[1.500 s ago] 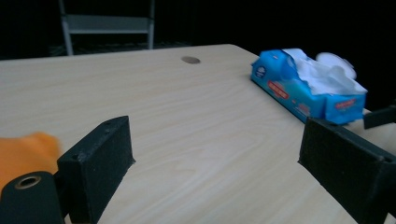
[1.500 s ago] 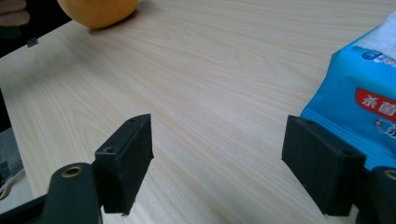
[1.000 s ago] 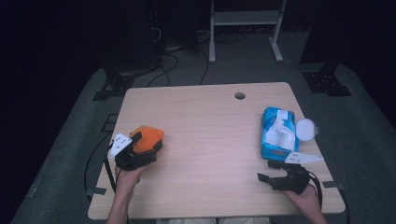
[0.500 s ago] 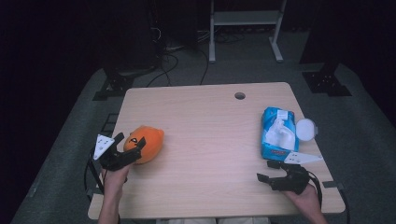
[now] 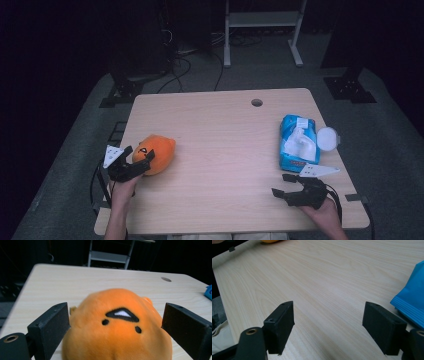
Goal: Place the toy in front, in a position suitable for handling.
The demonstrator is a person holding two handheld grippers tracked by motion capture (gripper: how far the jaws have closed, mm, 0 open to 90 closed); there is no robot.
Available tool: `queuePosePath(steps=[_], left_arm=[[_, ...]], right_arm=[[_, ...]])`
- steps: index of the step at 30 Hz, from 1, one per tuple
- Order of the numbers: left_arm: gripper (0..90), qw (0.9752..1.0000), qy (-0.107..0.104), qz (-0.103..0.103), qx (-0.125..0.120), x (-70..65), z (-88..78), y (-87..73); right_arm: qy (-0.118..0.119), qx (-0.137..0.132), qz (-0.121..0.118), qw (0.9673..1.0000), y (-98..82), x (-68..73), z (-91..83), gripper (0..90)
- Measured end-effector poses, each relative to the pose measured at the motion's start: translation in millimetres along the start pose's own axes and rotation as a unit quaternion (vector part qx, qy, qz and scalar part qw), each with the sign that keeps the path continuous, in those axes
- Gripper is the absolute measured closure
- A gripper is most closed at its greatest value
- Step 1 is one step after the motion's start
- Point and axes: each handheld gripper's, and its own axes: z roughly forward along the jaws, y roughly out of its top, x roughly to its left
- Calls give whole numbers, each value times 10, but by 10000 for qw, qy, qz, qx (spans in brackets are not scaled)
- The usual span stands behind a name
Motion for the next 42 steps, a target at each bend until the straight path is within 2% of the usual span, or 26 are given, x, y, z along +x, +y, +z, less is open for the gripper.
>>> queuePosePath(steps=[6, 12, 16, 20, 22, 29, 30, 31, 33, 42], left_arm=[[71, 9997, 30, 104, 224, -31, 67, -52], [71, 9990, 62, 87, 433, -58, 119, -107], [65, 9989, 97, 158, 437, -81, 122, -111], [31, 9988, 25, 175, 451, -78, 132, -116], [31, 9982, -16, 330, 507, -97, 135, -114], [68, 9959, 47, 649, 629, -148, 140, -107], [124, 9953, 76, 714, 652, -152, 134, -104], [140, 9951, 100, 726, 670, -153, 130, -99], [192, 9953, 99, 704, 661, -152, 126, -97], [284, 9973, 142, 471, 552, -118, 100, -67]], right_arm=[[20, 63, -45, 10000, -2, 10, 16, 243], [21, 84, -71, 9999, -9, 19, 19, 243], [7, 59, -60, 10000, -6, 22, 26, 243], [-2, 133, -113, 9998, -8, 31, 47, 243], [33, 134, -101, 9999, -7, 37, 57, 245], [21, 154, -154, 9998, -2, 53, 64, 249], [13, 132, -144, 9998, -4, 53, 59, 249], [11, 131, -134, 9998, -6, 55, 58, 248], [6, 132, -139, 9998, -8, 55, 56, 249], [16, 94, -126, 9999, -2, 48, 50, 249]])
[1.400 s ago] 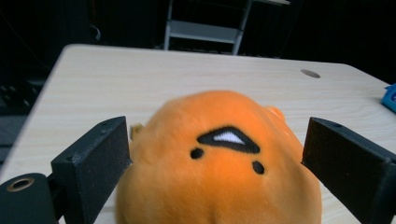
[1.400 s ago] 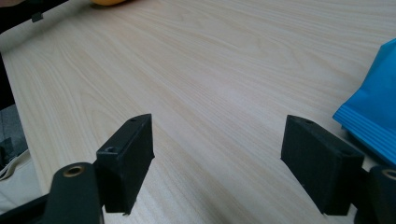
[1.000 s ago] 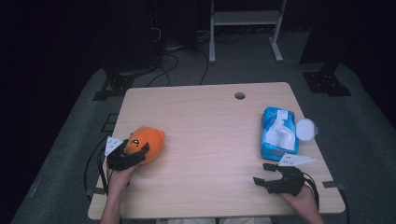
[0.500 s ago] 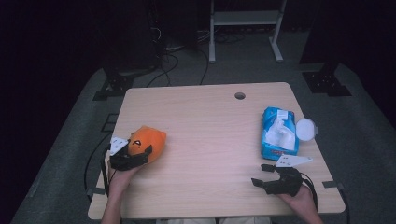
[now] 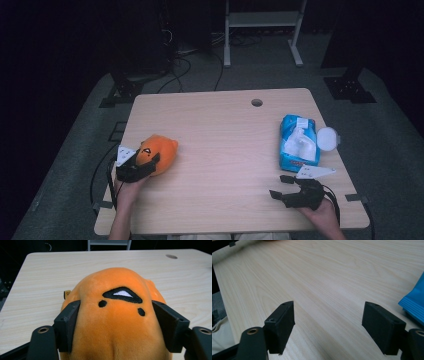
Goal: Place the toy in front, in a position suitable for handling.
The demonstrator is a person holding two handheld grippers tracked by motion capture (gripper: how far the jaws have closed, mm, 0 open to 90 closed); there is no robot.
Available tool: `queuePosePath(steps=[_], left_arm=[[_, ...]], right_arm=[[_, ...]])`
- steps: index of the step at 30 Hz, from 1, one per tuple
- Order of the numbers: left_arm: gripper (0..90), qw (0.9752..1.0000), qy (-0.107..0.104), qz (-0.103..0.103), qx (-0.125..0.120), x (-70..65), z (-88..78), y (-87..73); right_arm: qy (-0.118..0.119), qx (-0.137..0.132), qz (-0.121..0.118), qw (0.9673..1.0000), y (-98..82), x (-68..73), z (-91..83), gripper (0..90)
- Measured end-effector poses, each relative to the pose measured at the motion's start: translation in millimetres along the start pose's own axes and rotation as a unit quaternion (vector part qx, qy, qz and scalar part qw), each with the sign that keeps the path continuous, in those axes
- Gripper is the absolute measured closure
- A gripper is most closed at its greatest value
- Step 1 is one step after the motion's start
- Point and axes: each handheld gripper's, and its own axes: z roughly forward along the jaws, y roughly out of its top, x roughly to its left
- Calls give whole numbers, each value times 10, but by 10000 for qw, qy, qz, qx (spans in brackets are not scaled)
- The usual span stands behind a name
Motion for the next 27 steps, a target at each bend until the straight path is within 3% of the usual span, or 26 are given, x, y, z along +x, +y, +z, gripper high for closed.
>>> queuePosePath(steps=[9, 13, 17, 27], left_arm=[[368, 9999, 53, -46, -91, -11, -19, 11], [424, 9996, 109, -200, -172, -5, -52, 52], [426, 9992, 51, -327, -226, 20, -68, 44], [426, 9967, -68, -488, -644, 19, -188, 133]], right_arm=[[-24, -88, 51, 9999, 2, -6, -15, 248], [-34, -93, 39, 9999, 1, -8, -24, 248], [-37, -141, 77, 9999, 2, -8, -31, 248], [-31, -138, 37, 9999, 6, -9, -32, 248]])
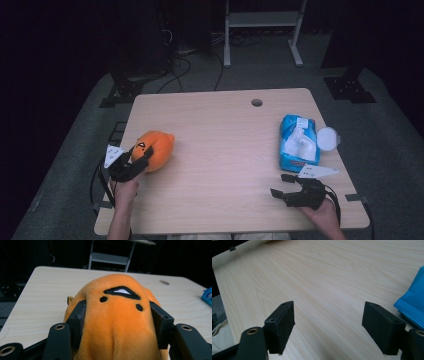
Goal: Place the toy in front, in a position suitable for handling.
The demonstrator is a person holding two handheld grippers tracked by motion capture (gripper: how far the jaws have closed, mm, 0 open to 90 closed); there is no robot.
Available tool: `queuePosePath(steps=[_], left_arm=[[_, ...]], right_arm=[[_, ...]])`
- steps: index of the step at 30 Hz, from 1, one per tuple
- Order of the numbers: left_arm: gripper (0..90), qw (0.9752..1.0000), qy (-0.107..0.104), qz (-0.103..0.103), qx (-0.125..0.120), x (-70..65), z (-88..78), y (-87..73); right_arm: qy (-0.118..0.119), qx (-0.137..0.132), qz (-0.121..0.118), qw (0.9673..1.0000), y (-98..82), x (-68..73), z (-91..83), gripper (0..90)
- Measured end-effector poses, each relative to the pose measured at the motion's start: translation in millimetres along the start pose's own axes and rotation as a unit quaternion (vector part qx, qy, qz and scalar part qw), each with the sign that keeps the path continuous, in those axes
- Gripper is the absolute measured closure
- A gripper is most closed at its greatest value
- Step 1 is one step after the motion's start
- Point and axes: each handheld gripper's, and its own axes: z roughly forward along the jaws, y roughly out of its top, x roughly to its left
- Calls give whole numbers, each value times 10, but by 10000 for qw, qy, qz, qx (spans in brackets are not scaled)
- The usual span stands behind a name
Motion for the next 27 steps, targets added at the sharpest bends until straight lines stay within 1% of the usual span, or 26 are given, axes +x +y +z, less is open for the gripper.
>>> queuePosePath(steps=[1, 2, 3, 4, 5, 7, 8, 10, 12, 13, 16, 17, 20, 21, 23, 24, 25, 27], left_arm=[[426, 10000, -26, -1, -26, -13, -6, 12], [426, 9999, -83, 38, -102, -55, -25, 46], [425, 9999, -83, 38, -102, -55, -25, 46], [426, 9997, -154, 67, -181, -108, -38, 75], [425, 9997, -154, 67, -181, -108, -38, 75], [424, 9993, -263, 171, -223, -188, -42, 113], [424, 9993, -263, 171, -223, -188, -42, 113], [423, 9988, -353, 218, -248, -248, -44, 135], [421, 9982, -475, 213, -281, -307, -48, 152], [421, 9982, -475, 213, -281, -307, -48, 152], [419, 9972, -609, 313, -296, -400, -51, 182], [419, 9972, -609, 313, -296, -400, -51, 182], [418, 9962, -742, 344, -311, -478, -54, 191], [416, 9958, -783, 353, -309, -494, -50, 191], [415, 9946, -928, 396, -254, -544, -32, 192], [413, 9931, -1035, 501, -206, -609, -13, 184], [413, 9931, -1035, 501, -206, -609, -13, 184], [413, 9917, -1142, 557, -179, -671, 6, 175]], right_arm=[[0, 0, 0, 10000, 0, 0, 0, 248], [-13, -11, 5, 10000, 6, -1, -7, 248], [-13, -11, 5, 10000, 6, -1, -7, 248], [-16, -36, 19, 10000, 4, -6, -12, 249], [-16, -36, 19, 10000, 4, -6, -12, 249], [-15, -10, 9, 10000, -5, -6, -10, 248], [-15, -10, 9, 10000, -5, -6, -10, 248], [-19, -10, 0, 10000, 2, -3, -15, 248], [-18, -51, 23, 10000, 4, -4, -21, 248], [-18, -51, 23, 10000, 4, -4, -21, 248], [-27, -32, -1, 10000, 5, -10, -21, 248], [-27, -32, -1, 10000, 5, -10, -21, 248], [-28, -64, 15, 10000, 9, -9, -30, 248], [-24, -36, 13, 10000, 2, -7, -30, 248], [-23, -32, -7, 10000, 3, -7, -31, 248], [-28, -65, -27, 10000, 12, -8, -43, 248], [-28, -65, -27, 10000, 12, -8, -43, 248], [-40, -108, 6, 9999, 16, -11, -60, 248]])
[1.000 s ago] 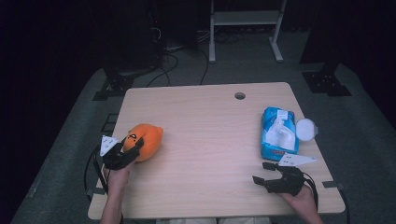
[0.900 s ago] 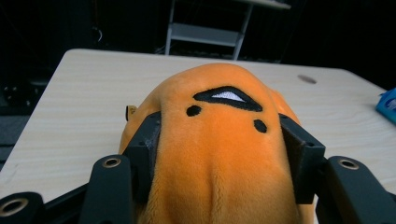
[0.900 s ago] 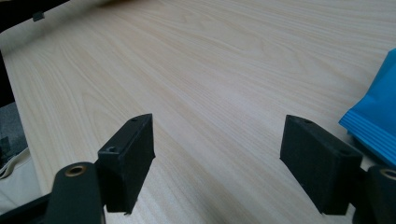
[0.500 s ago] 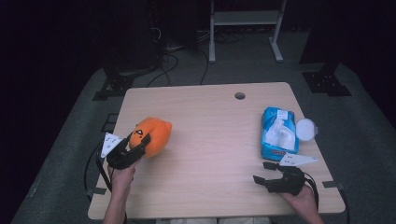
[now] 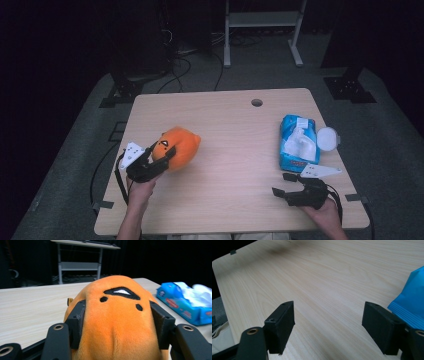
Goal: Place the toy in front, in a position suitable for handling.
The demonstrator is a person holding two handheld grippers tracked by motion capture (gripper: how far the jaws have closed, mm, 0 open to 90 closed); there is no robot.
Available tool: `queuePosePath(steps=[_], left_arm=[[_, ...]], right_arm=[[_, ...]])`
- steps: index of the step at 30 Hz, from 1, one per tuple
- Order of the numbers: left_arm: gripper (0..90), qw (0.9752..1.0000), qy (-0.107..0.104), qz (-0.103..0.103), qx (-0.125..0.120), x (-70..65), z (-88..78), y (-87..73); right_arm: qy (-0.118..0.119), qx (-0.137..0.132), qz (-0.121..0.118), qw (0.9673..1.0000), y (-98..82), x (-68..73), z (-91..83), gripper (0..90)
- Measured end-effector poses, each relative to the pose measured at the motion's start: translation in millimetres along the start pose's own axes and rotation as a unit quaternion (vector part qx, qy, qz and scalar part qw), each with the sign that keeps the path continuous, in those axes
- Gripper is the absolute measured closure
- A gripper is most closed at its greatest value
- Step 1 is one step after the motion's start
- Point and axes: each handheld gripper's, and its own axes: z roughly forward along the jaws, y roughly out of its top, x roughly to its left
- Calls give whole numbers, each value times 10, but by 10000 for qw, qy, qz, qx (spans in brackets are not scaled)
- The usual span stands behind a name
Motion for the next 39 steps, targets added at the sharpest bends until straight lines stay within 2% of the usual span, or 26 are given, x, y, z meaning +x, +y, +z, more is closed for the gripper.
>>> queuePosePath(steps=[2, 4, 9, 10, 15, 17, 22, 24, 29, 33, 35, 39], left_arm=[[412, 9999, -152, 36, 17, -93, 42, -2], [412, 9998, -195, 60, 21, -124, 54, -2], [411, 9990, -434, 86, 35, -259, 116, -5], [410, 9985, -534, 91, 64, -299, 148, -9], [410, 9974, -689, 147, 178, -414, 249, -54], [407, 9958, -822, 308, 263, -497, 311, -89], [404, 9936, -995, 432, 328, -603, 372, -133], [402, 9916, -1115, 528, 379, -700, 413, -164], [400, 9894, -1246, 626, 407, -821, 470, -209], [398, 9865, -1345, 782, 518, -928, 519, -254], [397, 9842, -1435, 850, 602, -998, 556, -295], [395, 9822, -1501, 913, 658, -1053, 597, -333]], right_arm=[[-3, 4, 3, 10000, -4, -8, -9, 248], [-3, 5, 2, 10000, -3, -11, -9, 248], [6, 0, 14, 10000, -5, -13, -7, 248], [-4, 12, -5, 10000, -6, -8, -11, 248], [-14, -23, 13, 10000, -4, -17, -20, 249], [-28, -9, 0, 10000, -4, -16, -25, 248], [-51, -51, 24, 10000, -2, -21, -36, 248], [-49, -22, 12, 10000, -2, -21, -28, 248], [-44, -36, 10, 10000, -2, -17, -28, 248], [-70, -62, -13, 10000, -4, -5, -44, 249], [-94, -112, -7, 9999, 3, -4, -56, 249], [-102, -79, -9, 9999, -3, -14, -60, 248]])
